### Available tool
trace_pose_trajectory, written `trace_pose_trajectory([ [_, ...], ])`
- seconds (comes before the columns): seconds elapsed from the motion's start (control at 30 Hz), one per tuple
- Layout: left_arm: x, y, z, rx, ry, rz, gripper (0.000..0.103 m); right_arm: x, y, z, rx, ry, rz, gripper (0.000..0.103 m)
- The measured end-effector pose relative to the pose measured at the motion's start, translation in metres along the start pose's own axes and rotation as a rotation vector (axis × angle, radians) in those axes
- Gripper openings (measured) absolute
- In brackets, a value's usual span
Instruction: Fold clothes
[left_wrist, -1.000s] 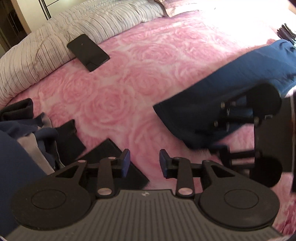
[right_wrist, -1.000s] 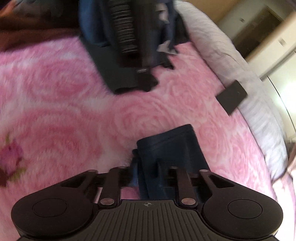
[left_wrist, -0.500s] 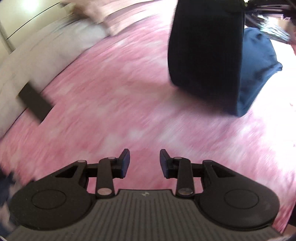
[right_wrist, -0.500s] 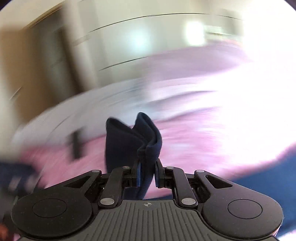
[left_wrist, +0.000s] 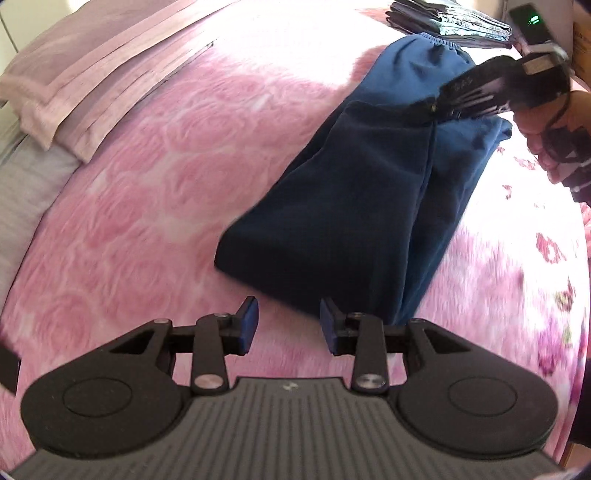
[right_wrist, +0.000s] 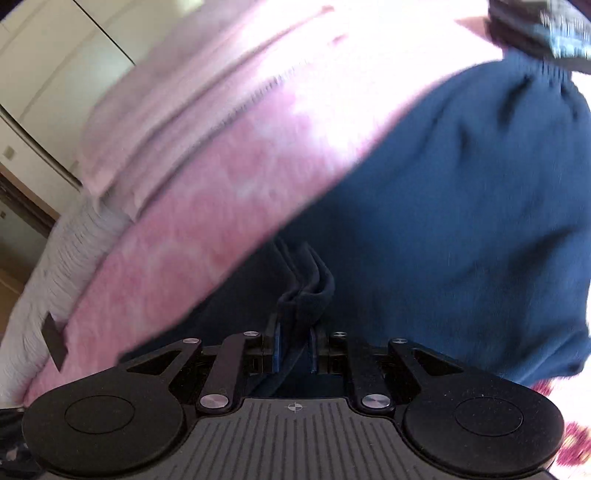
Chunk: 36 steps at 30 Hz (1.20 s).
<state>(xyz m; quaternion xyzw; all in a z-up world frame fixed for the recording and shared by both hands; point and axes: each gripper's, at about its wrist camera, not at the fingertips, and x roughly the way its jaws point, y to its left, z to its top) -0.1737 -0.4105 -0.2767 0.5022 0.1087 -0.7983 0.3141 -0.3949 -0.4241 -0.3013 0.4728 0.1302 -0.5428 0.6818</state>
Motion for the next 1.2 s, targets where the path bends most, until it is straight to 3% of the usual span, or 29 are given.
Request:
trace_pose_trajectory([
  [0.13,0.022,-0.003,0.021,0.007,0.024,-0.022,0.032,-0.002,-0.018,0.009,0.026,-0.013,0.023,0.013],
  [0.23,0.044,-0.009,0.031,0.025,0.076,-0.064,0.032,0.027,-0.036,0.008,0.052,0.113,0.006,0.013],
  [0.3,0.057,-0.016,0.034,0.064,0.102,-0.073,0.032,0.029,-0.040,0.013,0.052,0.129,0.019,0.013],
  [0.43,0.071,-0.023,0.031,0.112,0.125,-0.068,0.032,0.023,-0.033,0.016,0.015,0.116,-0.001,0.015],
  [0.67,0.077,-0.025,0.025,0.107,0.137,-0.068,0.033,0.025,-0.026,0.013,0.004,0.109,-0.071,0.015],
  [0.73,0.078,-0.023,0.027,0.112,0.142,-0.076,0.034,0.020,-0.025,0.012,-0.001,0.091,-0.095,0.025],
  [0.77,0.077,-0.023,0.028,0.120,0.143,-0.081,0.034,0.014,-0.023,0.011,-0.013,0.072,-0.134,0.041],
  [0.83,0.070,-0.020,0.027,0.160,0.134,-0.085,0.034,-0.001,-0.020,0.007,-0.036,0.038,-0.206,0.053],
  [0.97,0.044,-0.009,0.014,0.293,0.073,-0.067,0.035,-0.025,0.010,-0.016,-0.208,0.043,-0.216,0.053],
  [1.03,0.034,-0.005,0.003,0.398,0.050,-0.038,0.041,-0.034,0.033,-0.035,-0.336,0.062,-0.193,0.055],
  [1.1,0.032,-0.004,-0.011,0.536,0.030,-0.003,0.048,-0.037,0.063,-0.064,-0.501,0.104,-0.140,0.069],
  [1.2,0.038,-0.005,-0.026,0.714,-0.006,0.022,0.054,-0.032,0.105,-0.112,-0.752,0.151,-0.081,0.073],
])
